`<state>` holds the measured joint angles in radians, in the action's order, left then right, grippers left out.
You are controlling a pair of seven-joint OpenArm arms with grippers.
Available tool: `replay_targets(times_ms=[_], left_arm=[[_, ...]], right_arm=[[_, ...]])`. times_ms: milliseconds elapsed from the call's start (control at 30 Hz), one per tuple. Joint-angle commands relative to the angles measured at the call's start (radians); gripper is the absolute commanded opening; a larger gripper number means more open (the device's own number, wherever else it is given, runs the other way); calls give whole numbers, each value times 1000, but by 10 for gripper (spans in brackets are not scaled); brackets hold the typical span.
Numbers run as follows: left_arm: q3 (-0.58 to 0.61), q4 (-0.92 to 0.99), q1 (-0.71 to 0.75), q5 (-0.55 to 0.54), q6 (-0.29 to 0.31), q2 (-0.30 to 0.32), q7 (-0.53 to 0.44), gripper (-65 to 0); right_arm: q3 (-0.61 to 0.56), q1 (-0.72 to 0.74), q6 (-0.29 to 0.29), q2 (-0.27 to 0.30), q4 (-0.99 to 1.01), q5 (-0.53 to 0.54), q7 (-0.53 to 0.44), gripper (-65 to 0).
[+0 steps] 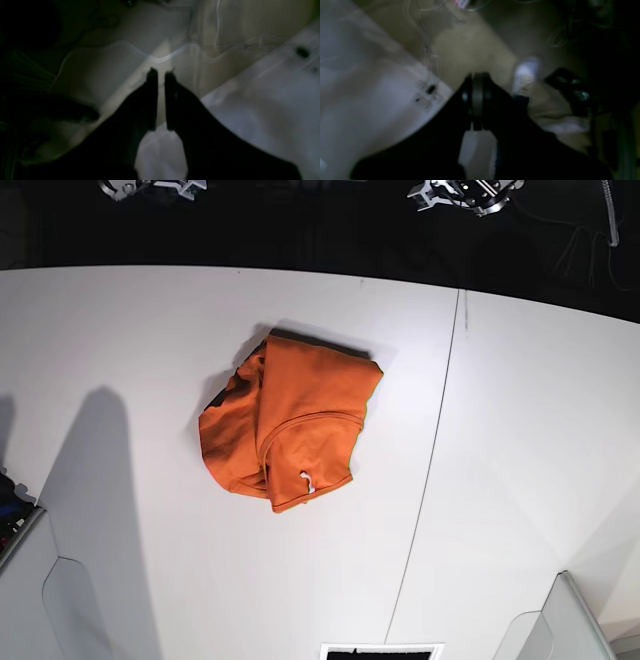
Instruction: Layout the t-shirt on the table in an organized manner, then fold the t-shirt properly
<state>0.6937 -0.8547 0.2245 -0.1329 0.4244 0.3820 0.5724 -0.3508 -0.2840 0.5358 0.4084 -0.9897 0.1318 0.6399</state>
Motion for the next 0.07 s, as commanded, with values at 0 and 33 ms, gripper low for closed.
replay_targets(times_ms=[0, 33], left_arm=[[11, 39, -17, -3, 3, -19, -3, -592], [19, 77, -39, 2, 6, -44, -9, -592]], right_arm=[[-5, 19, 6, 10, 20, 3, 4, -650], [-8, 44, 6, 7, 36, 5, 2, -650]])
